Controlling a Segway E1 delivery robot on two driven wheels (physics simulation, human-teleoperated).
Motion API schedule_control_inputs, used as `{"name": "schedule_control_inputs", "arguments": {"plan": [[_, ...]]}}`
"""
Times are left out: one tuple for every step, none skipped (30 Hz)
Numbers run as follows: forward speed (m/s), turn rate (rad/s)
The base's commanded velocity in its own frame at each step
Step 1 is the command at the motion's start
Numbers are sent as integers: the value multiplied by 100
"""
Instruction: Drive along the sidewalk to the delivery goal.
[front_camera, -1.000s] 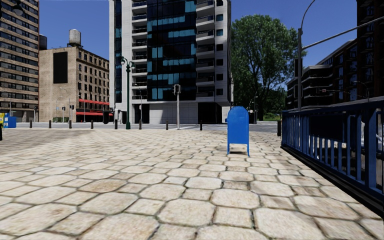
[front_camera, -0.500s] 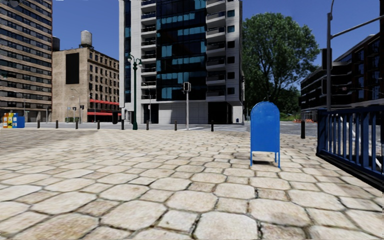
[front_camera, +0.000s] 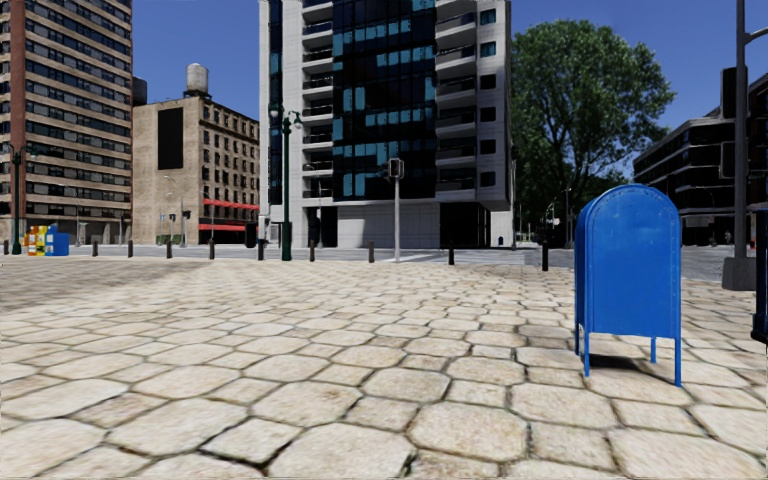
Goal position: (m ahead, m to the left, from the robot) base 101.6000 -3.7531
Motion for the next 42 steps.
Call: {"name": "schedule_control_inputs", "arguments": {"plan": [[200,25],[200,24],[200,24],[200,11],[200,1],[200,0],[200,0],[200,0],[200,0],[200,0],[200,0],[200,0],[200,0],[200,0],[200,0],[200,0],[200,0],[200,0],[200,0],[200,0],[200,0],[200,0],[200,0],[200,0],[200,0],[200,0],[200,0],[200,0],[200,0],[200,0],[200,-1],[200,-2],[200,-3],[200,-3],[200,-5],[200,-10],[200,-20],[200,-20],[200,-28],[200,-38],[200,-46],[200,-46]]}}
